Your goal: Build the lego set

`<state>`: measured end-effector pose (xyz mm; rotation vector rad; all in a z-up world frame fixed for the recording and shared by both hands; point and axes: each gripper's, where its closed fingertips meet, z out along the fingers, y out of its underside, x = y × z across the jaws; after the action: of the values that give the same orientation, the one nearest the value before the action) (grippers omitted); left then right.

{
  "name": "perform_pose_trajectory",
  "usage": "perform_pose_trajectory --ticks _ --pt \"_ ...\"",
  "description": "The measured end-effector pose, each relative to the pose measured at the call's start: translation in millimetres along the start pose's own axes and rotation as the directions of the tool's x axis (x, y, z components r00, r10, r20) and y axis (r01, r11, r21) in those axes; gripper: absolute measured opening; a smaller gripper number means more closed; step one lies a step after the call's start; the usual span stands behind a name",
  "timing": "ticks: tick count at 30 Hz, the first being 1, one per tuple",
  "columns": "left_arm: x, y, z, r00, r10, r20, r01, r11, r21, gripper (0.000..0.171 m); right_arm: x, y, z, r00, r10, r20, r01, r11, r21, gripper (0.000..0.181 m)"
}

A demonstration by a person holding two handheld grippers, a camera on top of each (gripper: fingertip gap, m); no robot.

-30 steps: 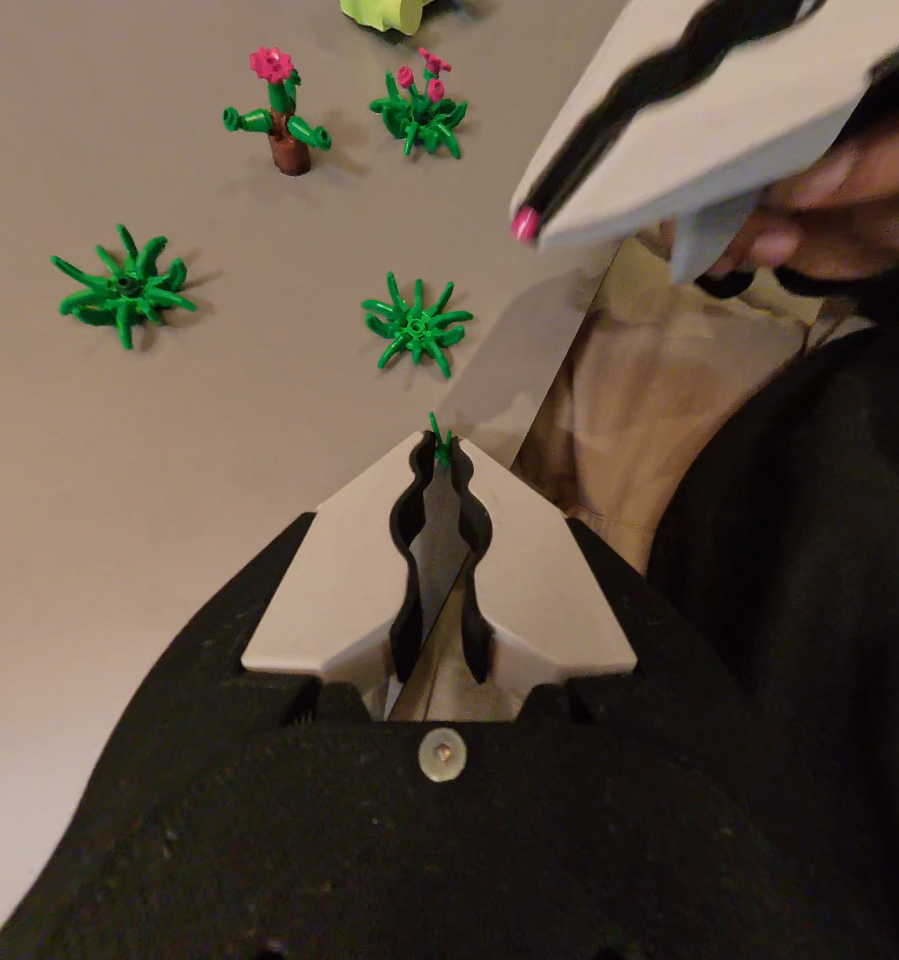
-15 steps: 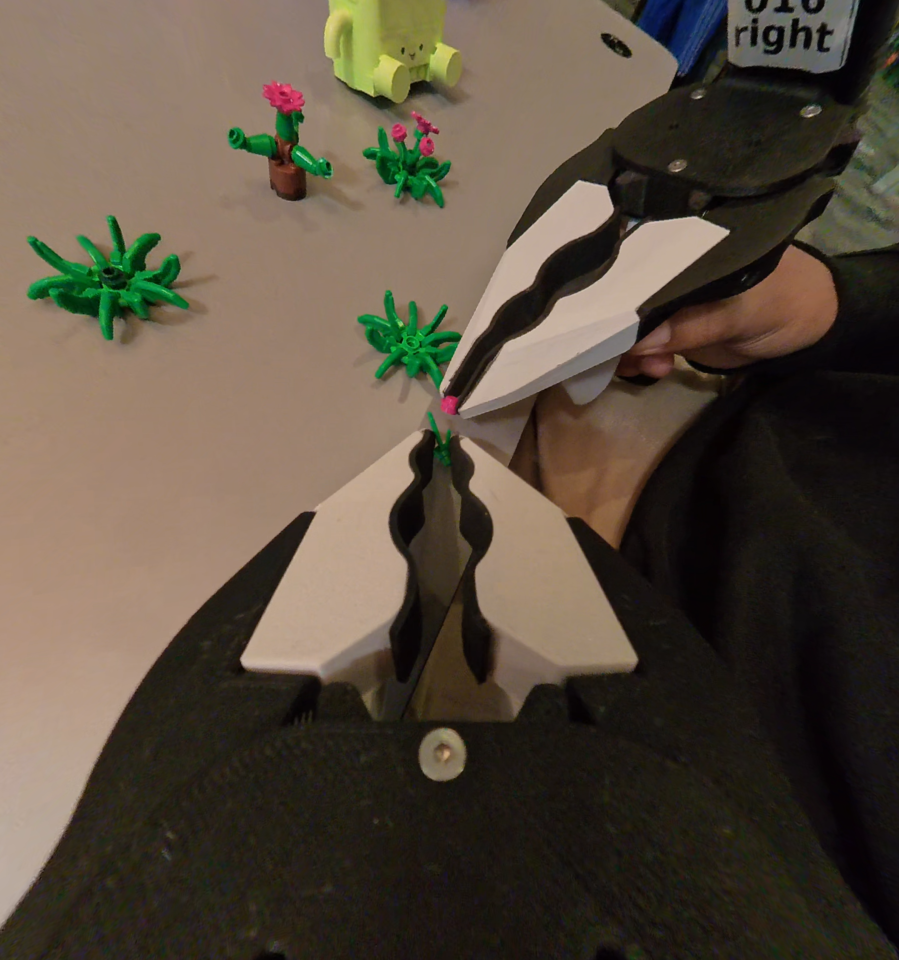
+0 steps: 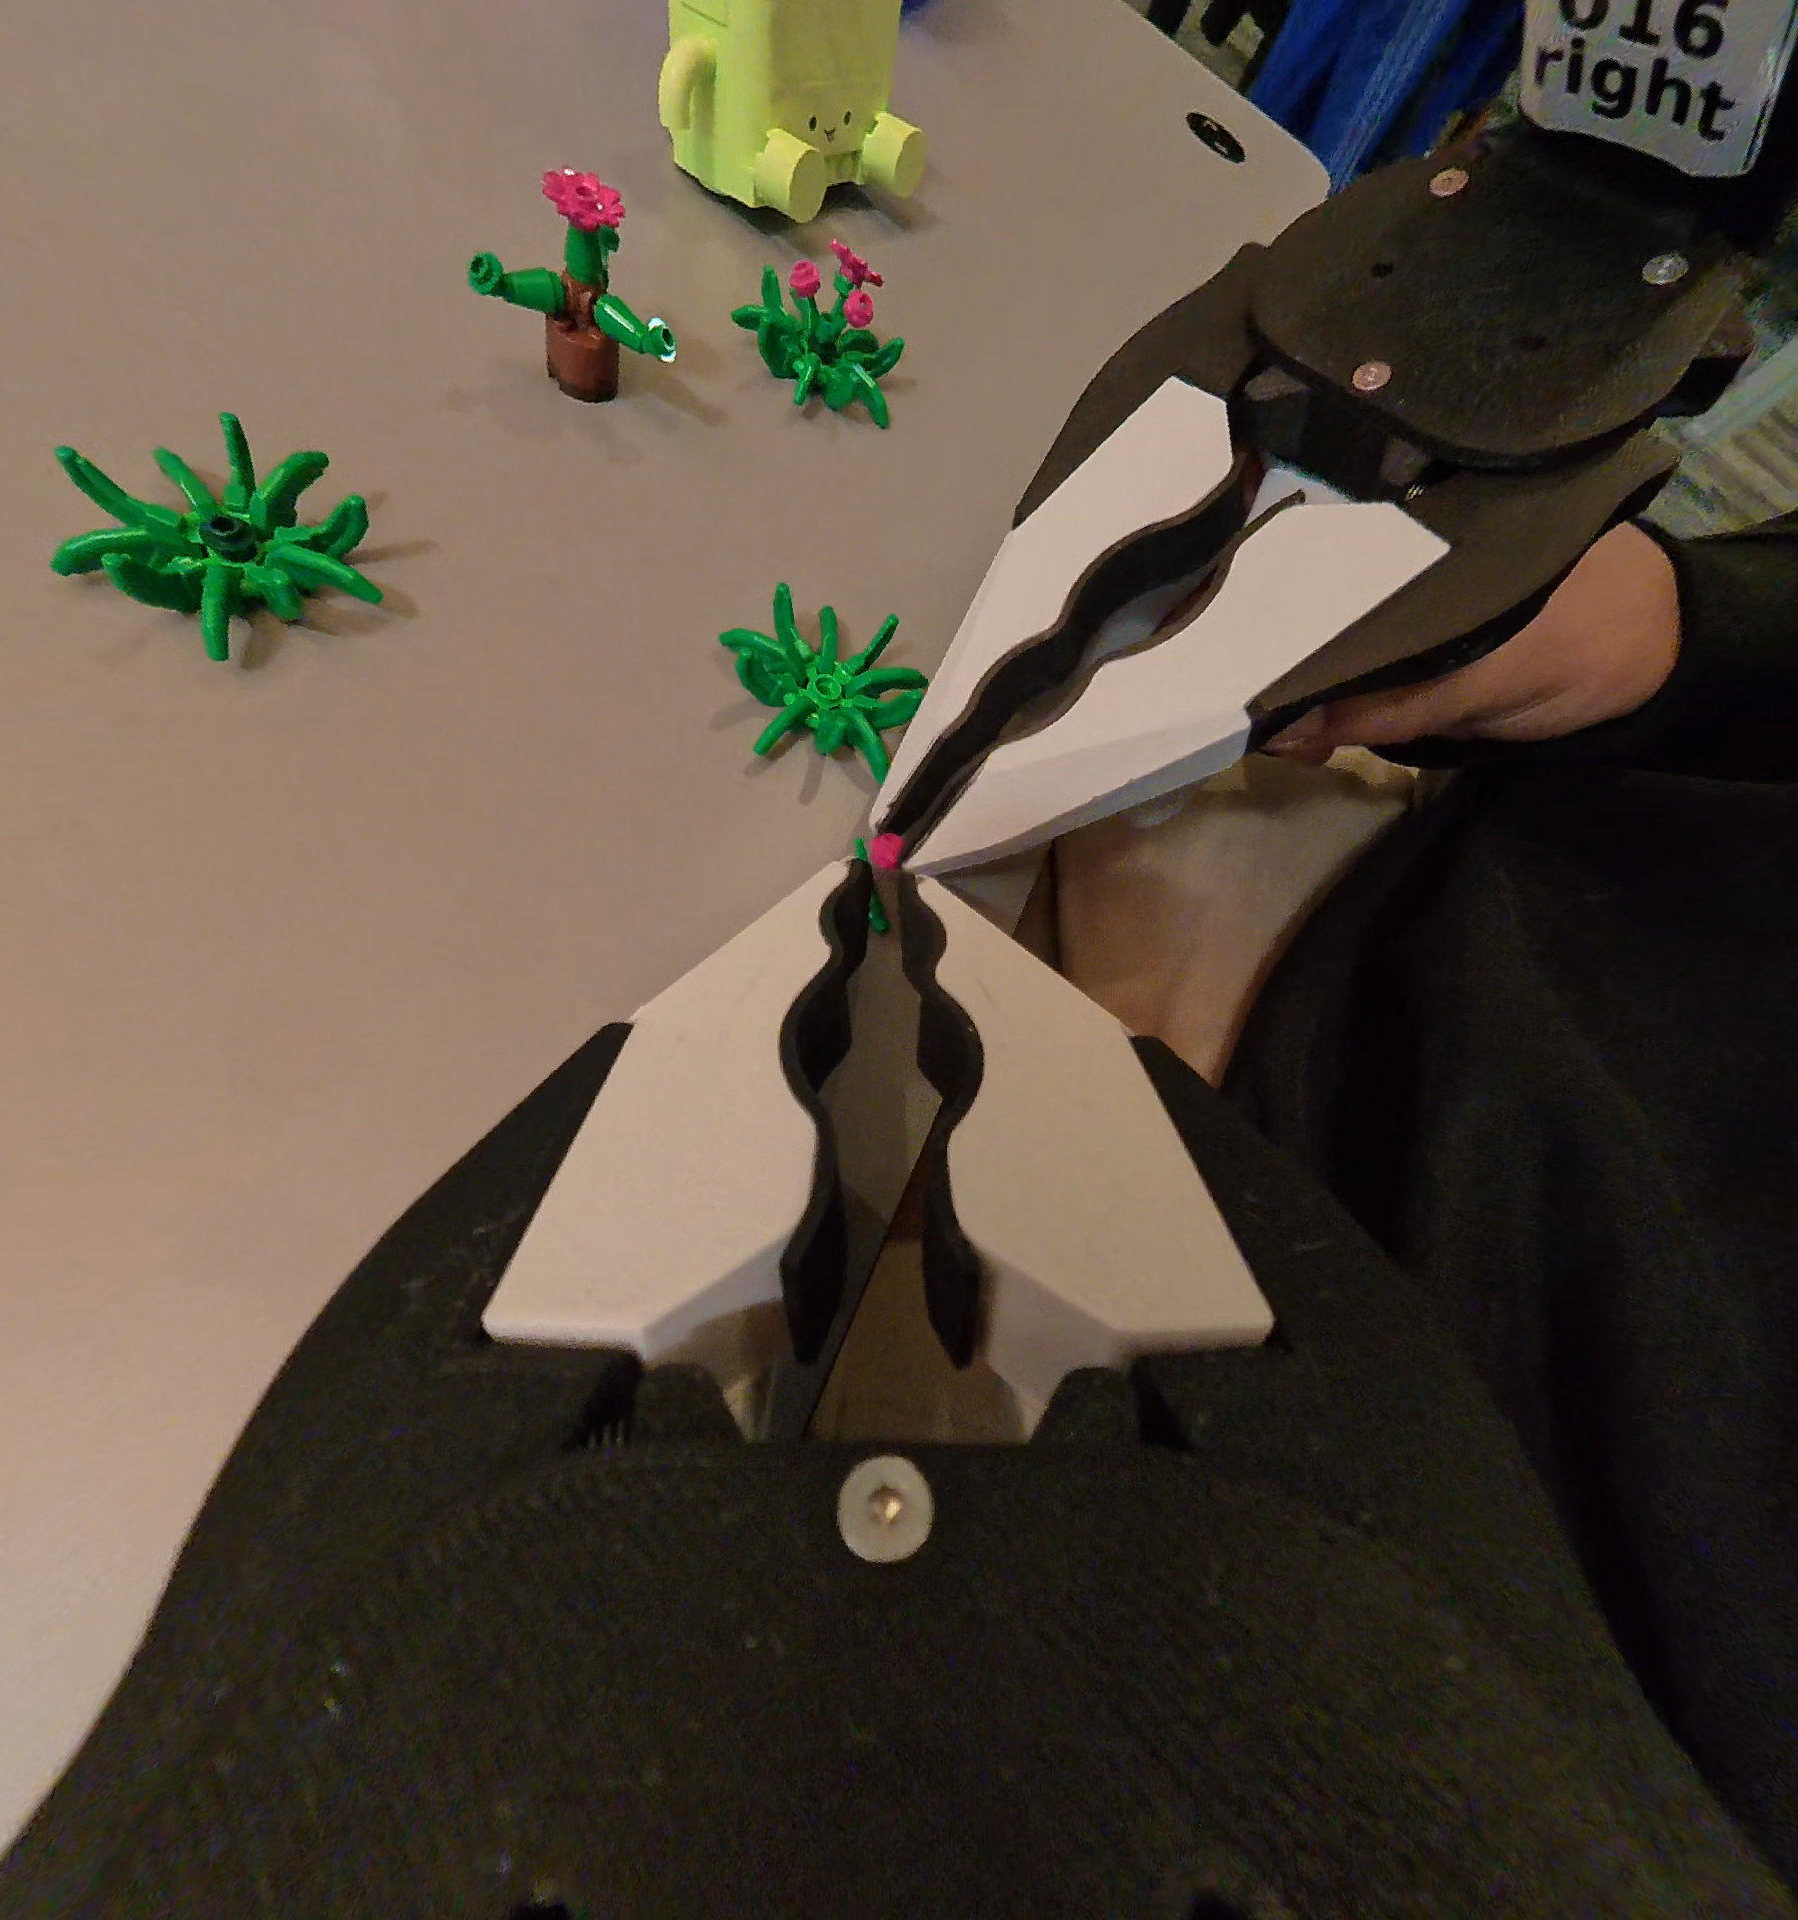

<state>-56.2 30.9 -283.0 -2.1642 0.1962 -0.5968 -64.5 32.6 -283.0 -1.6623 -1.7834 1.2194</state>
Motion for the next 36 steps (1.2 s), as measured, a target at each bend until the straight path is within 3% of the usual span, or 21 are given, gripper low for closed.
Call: perform_pose_trajectory --ticks 14,22,36 --pt "-2.8 -2.7 2.6 0.999 -0.034 0.011 0.034 0.999 0.006 0.005 4.9 2.6 -2.3 0.998 -0.041 -0.038 0.041 0.999 -0.018 0.004" --pt "-3.5 -1.0 5.3 0.999 -0.003 0.051 0.005 1.0 -0.024 0.004 7.4 -12.6 -13.5 0.998 0.058 0.034 -0.061 0.996 0.07 0.004" --pt "0.1 0.5 7.6 0.998 0.034 0.044 -0.033 0.999 -0.038 0.001 4.5 -5.6 -6.6 0.99 0.055 0.131 -0.046 0.996 -0.072 0.004"
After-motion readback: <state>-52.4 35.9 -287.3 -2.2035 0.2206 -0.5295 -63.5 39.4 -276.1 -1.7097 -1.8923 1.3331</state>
